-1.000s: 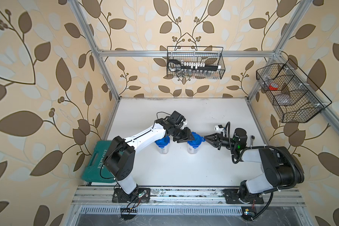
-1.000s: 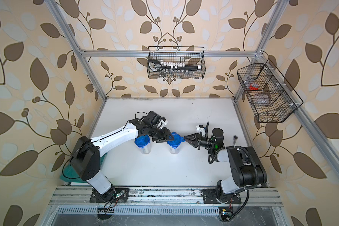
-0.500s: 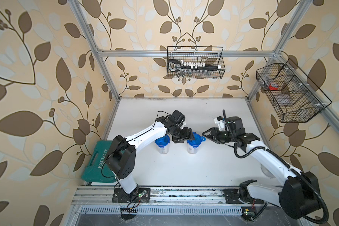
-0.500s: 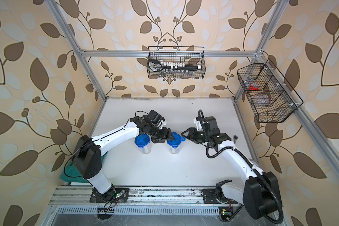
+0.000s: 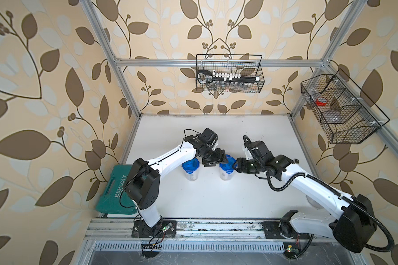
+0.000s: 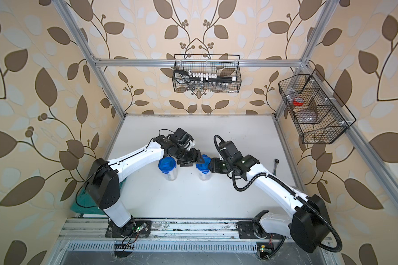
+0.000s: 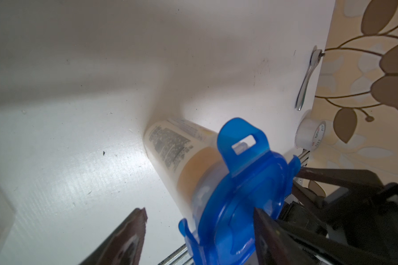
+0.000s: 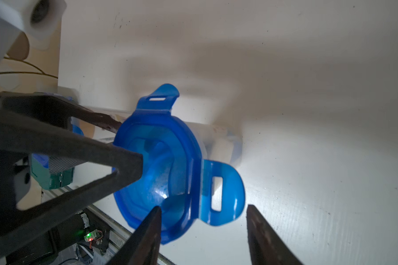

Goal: Take out toiletry kits
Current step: Adjust the container at the center of the board.

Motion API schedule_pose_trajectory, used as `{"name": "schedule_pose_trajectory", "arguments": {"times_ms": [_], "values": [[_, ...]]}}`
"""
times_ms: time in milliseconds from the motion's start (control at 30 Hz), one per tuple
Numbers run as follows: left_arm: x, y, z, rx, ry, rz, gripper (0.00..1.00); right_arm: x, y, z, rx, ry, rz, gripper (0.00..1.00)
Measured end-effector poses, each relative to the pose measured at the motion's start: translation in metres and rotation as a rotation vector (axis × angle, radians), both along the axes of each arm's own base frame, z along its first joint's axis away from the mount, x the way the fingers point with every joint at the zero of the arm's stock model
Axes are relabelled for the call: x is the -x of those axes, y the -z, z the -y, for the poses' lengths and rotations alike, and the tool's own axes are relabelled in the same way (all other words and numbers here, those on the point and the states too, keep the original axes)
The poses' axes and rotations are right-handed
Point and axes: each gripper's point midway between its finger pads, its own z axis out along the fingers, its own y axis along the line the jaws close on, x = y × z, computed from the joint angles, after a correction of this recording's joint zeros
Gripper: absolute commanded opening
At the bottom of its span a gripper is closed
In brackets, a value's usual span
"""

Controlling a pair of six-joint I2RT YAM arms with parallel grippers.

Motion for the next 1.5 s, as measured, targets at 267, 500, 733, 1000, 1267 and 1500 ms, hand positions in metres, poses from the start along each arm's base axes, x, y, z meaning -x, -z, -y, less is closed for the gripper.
{"name": "schedule_pose_trajectory", "arguments": {"times_ms": [267, 500, 733, 1000, 1267, 1500], "values": [[0.001, 0.000, 0.002, 0.009, 0.011, -0.004, 0.75, 0.013, -0.010, 0.020, 0.068, 0.006, 0.023, 0.56], [0.001, 0.000, 0.003, 0.012, 0.015, -0.004, 0.76, 0.013, 0.013, 0.021, 0.120, -0.007, -0.041, 0.51], [0.001, -0.001, 0.003, 0.012, 0.030, 0.007, 0.73, -0.006, 0.034, 0.028, 0.167, 0.034, -0.107, 0.45], [0.002, -0.001, 0.004, 0.020, 0.041, 0.005, 0.70, -0.033, 0.018, 0.034, 0.140, 0.073, -0.062, 0.44], [0.004, -0.001, 0.008, 0.043, 0.043, -0.005, 0.70, -0.046, 0.019, 0.021, 0.095, 0.053, -0.069, 0.46], [0.005, 0.001, 0.014, 0.065, 0.035, -0.024, 0.70, -0.065, 0.010, 0.014, 0.061, 0.053, -0.060, 0.46]]}}
